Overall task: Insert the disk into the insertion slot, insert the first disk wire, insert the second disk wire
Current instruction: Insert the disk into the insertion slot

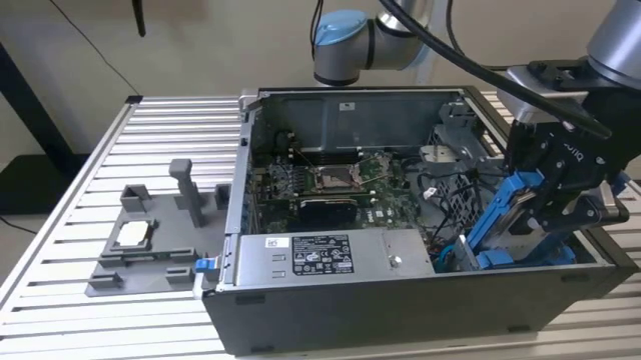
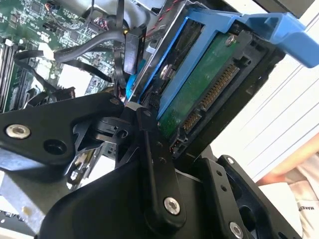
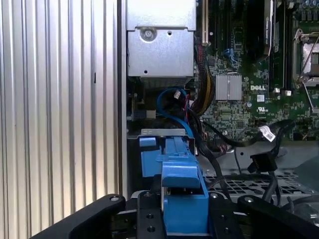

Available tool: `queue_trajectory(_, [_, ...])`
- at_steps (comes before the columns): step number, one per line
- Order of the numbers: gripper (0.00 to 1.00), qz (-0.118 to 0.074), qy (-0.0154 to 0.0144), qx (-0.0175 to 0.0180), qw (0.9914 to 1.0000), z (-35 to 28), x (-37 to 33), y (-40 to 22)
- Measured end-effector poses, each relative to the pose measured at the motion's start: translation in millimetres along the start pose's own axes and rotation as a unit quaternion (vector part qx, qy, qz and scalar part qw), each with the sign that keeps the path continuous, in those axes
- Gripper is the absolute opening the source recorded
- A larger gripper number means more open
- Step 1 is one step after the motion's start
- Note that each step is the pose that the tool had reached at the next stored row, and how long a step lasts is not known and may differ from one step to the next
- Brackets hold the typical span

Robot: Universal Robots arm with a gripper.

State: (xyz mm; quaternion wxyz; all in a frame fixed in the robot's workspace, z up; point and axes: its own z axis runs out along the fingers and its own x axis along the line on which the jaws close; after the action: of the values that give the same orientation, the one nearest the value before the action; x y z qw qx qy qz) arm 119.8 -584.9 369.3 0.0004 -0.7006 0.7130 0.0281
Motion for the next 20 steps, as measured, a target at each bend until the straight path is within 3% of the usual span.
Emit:
queue_trajectory(3, [0.34,0.0,0.0,0.0,1.0,0.8,0.0,0.0])
queue_trajectory(4, [0.4,0.0,0.0,0.0,1.0,0.9,0.1,-0.1])
queue_trajectory(8, [0.4,0.0,-0.0008,0.0005,1.0,0.7,0.1,0.4])
queue_trajectory(12, [0.4,-0.001,-0.0151,0.0025,0.99988,0.7,-0.1,1.6])
queue_trajectory(14, [0.32,-0.001,-0.0209,0.0033,0.99978,0.5,-0.2,2.1])
queue_trajectory(17, [0.32,-0.001,-0.0256,0.0037,0.99966,0.6,-0.5,2.9])
queue_trajectory(20, [0.32,-0.001,-0.0266,0.004,0.99964,0.5,-0.4,3.5])
